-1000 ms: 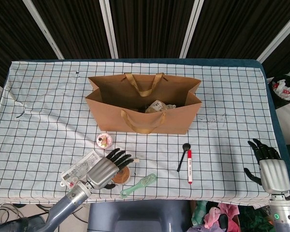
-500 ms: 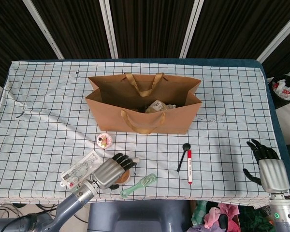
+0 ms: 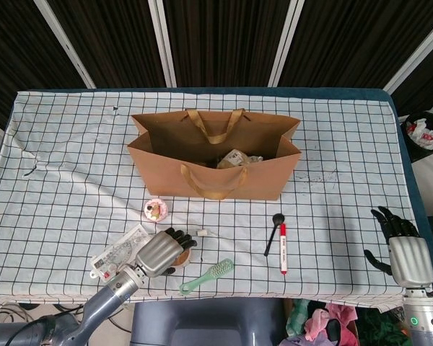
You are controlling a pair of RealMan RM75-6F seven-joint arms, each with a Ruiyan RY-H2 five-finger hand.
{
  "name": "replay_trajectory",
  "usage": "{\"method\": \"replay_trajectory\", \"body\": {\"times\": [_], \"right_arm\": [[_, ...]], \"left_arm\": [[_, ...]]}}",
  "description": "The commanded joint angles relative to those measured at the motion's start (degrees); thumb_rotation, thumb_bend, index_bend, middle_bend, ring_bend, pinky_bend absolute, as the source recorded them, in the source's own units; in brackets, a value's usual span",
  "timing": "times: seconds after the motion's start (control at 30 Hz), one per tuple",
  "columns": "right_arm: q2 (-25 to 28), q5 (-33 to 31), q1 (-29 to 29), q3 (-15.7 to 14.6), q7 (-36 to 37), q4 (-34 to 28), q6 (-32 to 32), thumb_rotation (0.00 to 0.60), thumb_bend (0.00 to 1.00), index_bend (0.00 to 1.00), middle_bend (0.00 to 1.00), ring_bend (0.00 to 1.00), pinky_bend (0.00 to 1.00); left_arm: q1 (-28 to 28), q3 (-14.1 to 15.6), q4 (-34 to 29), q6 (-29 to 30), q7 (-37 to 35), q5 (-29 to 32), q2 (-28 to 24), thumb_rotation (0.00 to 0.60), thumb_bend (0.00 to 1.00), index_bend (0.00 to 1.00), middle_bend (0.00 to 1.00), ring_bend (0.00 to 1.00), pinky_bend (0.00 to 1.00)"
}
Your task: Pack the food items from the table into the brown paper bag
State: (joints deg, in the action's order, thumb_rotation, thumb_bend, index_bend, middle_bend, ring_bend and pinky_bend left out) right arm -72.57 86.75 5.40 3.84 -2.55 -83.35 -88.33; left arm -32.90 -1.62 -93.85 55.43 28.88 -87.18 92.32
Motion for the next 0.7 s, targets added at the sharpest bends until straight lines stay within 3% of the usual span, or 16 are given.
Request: {"method": "replay_trajectory", "body": {"times": [0.03,0.37,0.5,0.7], "right_arm": [[-0.08,-0.12,-0.05,0.1,0.02,0.02,0.0,0.6,0.15,0.14,0.12,0.19,0.22],[-0.12,-0.53,-0.31,0.56,0.09,0.0,-0.21,0.6,0.15,0.14,0.12,0.19,0.22],[-0.12,-1.07,-0.43,0.91,0.09,0.14,-0.21,0.6,0.15,0.14,0.12,0.19,0.22],[-0.07,-1.55,-0.6,1.27,-0.41,0.45,-0.34,0.6,0.15,0.14,0.12,0.19,0.22]], "left_arm": [[-0.05,0.17,-0.57,1.67,-1.55,-1.85,-0.44,0.6,0.26,0.3,0.39,0.32,0.39],[0.61,0.89,-8.47,8.38,-3.21,-9.13,-6.59,0.6,0.26,0.31,0.39,0.32,0.39],[0.63,-0.71,-13.96,13.28,-2.53,-14.41,-10.14,0.6,0.26,0.31,0.39,0.32,0.39],[0.09,-4.18,-20.22,16.15,-2.02,-16.53,-14.76,0.6,0.26,0.31,0.39,0.32,0.39]]}}
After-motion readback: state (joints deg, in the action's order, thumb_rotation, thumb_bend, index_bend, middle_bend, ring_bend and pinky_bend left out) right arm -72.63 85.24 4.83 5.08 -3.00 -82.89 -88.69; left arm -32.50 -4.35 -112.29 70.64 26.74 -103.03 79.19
